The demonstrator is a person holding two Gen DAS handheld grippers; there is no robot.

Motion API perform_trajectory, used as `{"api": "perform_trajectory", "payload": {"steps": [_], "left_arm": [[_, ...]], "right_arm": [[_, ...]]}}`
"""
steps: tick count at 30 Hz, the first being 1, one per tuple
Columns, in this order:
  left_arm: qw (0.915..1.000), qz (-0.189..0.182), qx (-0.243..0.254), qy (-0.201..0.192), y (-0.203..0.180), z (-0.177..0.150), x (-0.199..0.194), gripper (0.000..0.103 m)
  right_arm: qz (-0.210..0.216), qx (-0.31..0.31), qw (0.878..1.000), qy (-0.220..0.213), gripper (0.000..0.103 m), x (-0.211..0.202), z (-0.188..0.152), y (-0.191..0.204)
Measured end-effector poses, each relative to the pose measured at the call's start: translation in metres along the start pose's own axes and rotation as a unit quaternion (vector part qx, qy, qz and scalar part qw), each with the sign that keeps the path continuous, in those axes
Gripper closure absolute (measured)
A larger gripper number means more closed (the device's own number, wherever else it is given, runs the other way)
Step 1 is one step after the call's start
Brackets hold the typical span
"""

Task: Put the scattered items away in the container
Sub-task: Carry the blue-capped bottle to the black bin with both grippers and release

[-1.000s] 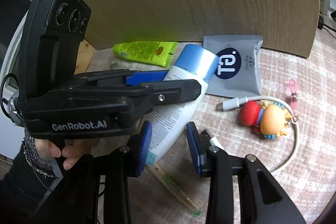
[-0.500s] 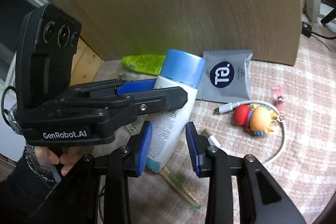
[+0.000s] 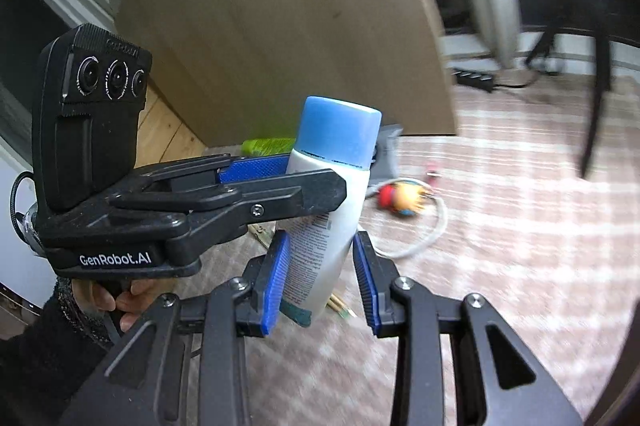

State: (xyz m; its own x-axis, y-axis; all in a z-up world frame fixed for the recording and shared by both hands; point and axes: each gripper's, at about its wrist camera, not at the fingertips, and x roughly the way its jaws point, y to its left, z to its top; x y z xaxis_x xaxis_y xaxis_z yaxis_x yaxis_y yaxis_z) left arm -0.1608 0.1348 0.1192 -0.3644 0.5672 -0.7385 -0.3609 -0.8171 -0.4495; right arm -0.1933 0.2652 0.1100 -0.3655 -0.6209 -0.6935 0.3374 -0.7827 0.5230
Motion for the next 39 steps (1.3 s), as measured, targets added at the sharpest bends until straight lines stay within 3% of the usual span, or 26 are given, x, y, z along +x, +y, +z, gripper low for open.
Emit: {"api": "perform_trajectory", "payload": {"steps": [11, 21, 23, 24, 25, 27, 31, 39], "left_arm": [[0.9912, -0.079, 0.104, 0.023, -0.152, 0.006, 0.036, 0.066], [0.9672, -0.126, 0.209, 0.068, -0.315, -0.008, 0.091, 0.066], [0.9674, -0.099, 0.223, 0.067, -0.336, -0.007, 0.099, 0.064], [0.9678, -0.088, 0.228, 0.060, -0.343, -0.005, 0.101, 0.063], [0.9679, -0.088, 0.229, 0.056, -0.347, -0.005, 0.100, 0.063], [0.9687, -0.093, 0.225, 0.049, -0.347, -0.005, 0.095, 0.063], [0.9694, -0.087, 0.226, 0.042, -0.336, -0.007, 0.084, 0.063], [0.9768, -0.071, 0.199, 0.038, -0.285, -0.017, 0.061, 0.063]], "right_arm": [[-0.083, 0.069, 0.991, -0.086, 0.071, -0.157, -0.071, -0.061], [-0.174, 0.155, 0.960, -0.156, 0.070, -0.283, -0.153, -0.119], [-0.216, 0.179, 0.945, -0.170, 0.060, -0.306, -0.167, -0.130], [-0.231, 0.192, 0.937, -0.178, 0.045, -0.319, -0.173, -0.136], [-0.242, 0.201, 0.930, -0.189, 0.035, -0.328, -0.178, -0.137], [-0.259, 0.216, 0.918, -0.208, 0.034, -0.347, -0.190, -0.145], [-0.275, 0.230, 0.909, -0.213, 0.034, -0.349, -0.198, -0.153], [-0.289, 0.180, 0.921, -0.187, 0.033, -0.323, -0.187, -0.136]]}}
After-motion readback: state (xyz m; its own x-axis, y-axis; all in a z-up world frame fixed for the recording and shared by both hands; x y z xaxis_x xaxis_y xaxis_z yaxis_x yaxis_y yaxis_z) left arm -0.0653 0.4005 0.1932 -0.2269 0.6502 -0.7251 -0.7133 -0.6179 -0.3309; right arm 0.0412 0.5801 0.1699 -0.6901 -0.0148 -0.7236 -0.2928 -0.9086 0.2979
